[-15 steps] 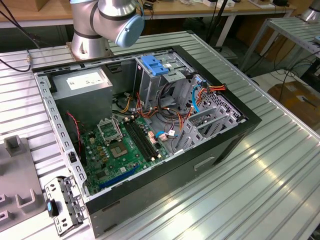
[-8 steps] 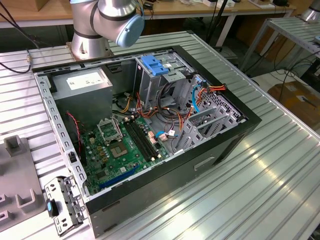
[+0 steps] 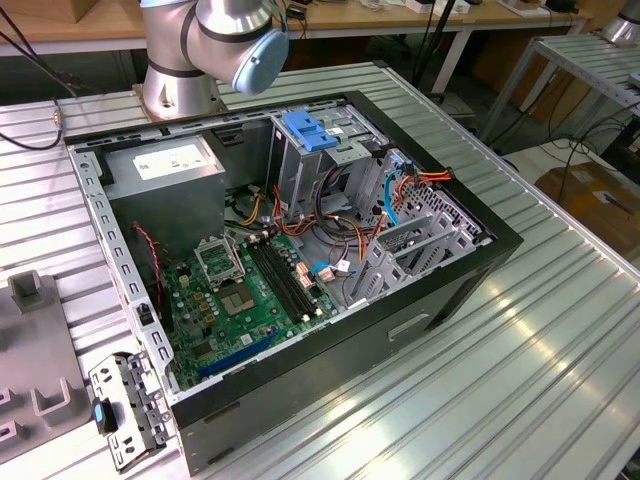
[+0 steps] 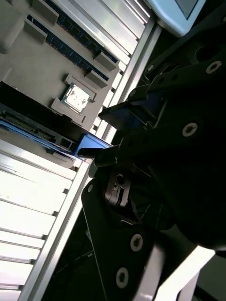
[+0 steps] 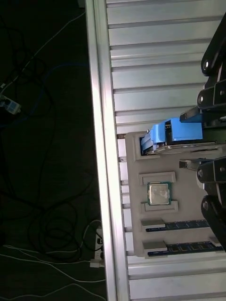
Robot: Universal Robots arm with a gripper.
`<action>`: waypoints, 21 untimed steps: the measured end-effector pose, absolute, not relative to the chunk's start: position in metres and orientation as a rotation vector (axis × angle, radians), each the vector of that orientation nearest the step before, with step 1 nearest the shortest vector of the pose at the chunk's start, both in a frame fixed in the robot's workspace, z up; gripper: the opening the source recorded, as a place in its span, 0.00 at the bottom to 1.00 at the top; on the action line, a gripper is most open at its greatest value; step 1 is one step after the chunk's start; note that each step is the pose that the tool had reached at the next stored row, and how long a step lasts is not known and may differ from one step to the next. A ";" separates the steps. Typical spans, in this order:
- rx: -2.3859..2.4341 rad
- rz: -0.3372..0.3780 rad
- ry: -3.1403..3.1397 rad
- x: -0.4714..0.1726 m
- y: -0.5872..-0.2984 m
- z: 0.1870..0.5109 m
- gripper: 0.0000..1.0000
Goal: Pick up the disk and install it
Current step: 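Pick up the disk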
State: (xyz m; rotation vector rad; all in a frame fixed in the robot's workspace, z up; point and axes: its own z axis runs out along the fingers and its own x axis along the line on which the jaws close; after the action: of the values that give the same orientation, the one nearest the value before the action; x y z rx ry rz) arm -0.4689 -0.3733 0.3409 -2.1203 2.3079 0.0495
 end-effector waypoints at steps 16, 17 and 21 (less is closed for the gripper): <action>-2.122 0.071 2.289 -0.469 -0.370 0.325 0.44; -2.122 0.072 2.288 -0.469 -0.370 0.325 0.44; -2.121 0.073 2.287 -0.469 -0.370 0.324 0.44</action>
State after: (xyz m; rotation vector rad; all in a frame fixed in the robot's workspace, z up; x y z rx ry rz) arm -0.4690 -0.3696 0.3244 -2.1213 2.2872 0.0729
